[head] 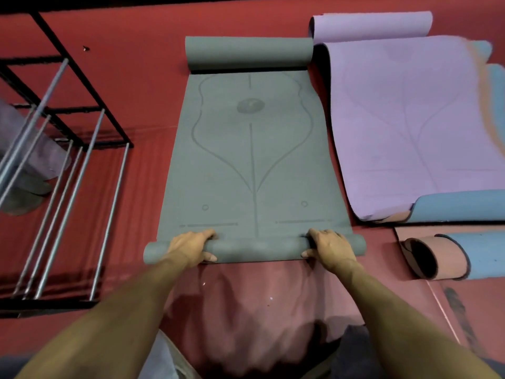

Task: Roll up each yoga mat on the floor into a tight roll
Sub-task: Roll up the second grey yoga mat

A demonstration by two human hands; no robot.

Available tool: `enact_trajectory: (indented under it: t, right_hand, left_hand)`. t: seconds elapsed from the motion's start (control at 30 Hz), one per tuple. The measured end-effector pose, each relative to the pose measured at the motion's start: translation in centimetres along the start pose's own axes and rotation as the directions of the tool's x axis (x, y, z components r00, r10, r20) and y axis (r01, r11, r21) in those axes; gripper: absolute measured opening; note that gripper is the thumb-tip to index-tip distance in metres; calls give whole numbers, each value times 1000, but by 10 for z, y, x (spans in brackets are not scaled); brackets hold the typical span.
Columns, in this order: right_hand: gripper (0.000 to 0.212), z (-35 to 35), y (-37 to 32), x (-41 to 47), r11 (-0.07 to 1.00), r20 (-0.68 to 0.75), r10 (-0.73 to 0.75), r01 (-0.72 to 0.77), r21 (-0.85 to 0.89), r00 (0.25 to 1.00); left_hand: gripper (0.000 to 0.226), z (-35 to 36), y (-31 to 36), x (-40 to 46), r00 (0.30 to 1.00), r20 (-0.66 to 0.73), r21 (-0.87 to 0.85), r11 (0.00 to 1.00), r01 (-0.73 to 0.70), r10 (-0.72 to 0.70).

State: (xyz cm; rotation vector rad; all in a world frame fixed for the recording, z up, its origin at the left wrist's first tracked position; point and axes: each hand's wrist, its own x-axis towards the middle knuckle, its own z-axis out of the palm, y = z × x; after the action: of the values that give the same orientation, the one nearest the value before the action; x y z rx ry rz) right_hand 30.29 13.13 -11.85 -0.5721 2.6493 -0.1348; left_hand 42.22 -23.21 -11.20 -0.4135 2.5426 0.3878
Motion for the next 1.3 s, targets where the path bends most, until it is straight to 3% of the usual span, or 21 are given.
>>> enact_trajectory:
  t: [0.13,0.27,0.37,0.47,0.57,0.7,0.8,0.93,1.13,1.3]
  right_hand:
    - [61,0,3,6,997,-16,64,-63,46,998]
    - [61,-16,1,26,997,89,76,-77,13,993]
    - [53,-20,2,37,990,47,101,-105,93,994]
    - [41,-13,8,43,973,28,141,-143,180,990]
    - [38,-14,7,46,986,-13,123,-121,119,992]
    - [43,-10,2,39,993,-57,98,-94,66,994]
    - [48,-1,-4,22,994,-199,76,-58,97,977]
    - [71,15,-2,2,998,-253,-5,20,57,967]
    - [65,13,-1,18,995,-258,57,-35,92,965]
    - [63,0,6,36,996,-170,32,-17,93,985]
  left_hand:
    - [67,1,-2,10,998,-41,-113,993,38,-43]
    - [66,-10,-5,29,999,-28,-123,992,39,-43]
    - [54,-13,-6,37,996,-71,-142,989,39,-49]
    - [48,-9,-6,35,985,-170,-48,999,-20,12]
    - [45,-10,-8,30,976,-215,-68,996,-58,43]
    - [46,-20,-1,29,983,-181,-63,998,-6,-5]
    - [44,-22,7,24,982,-180,-46,997,56,-63]
    - [40,-24,11,20,984,-165,-32,998,63,-67]
    - [77,-25,10,18,997,-72,-37,999,0,-3]
    - [73,-17,4,28,984,-173,76,997,-17,31]
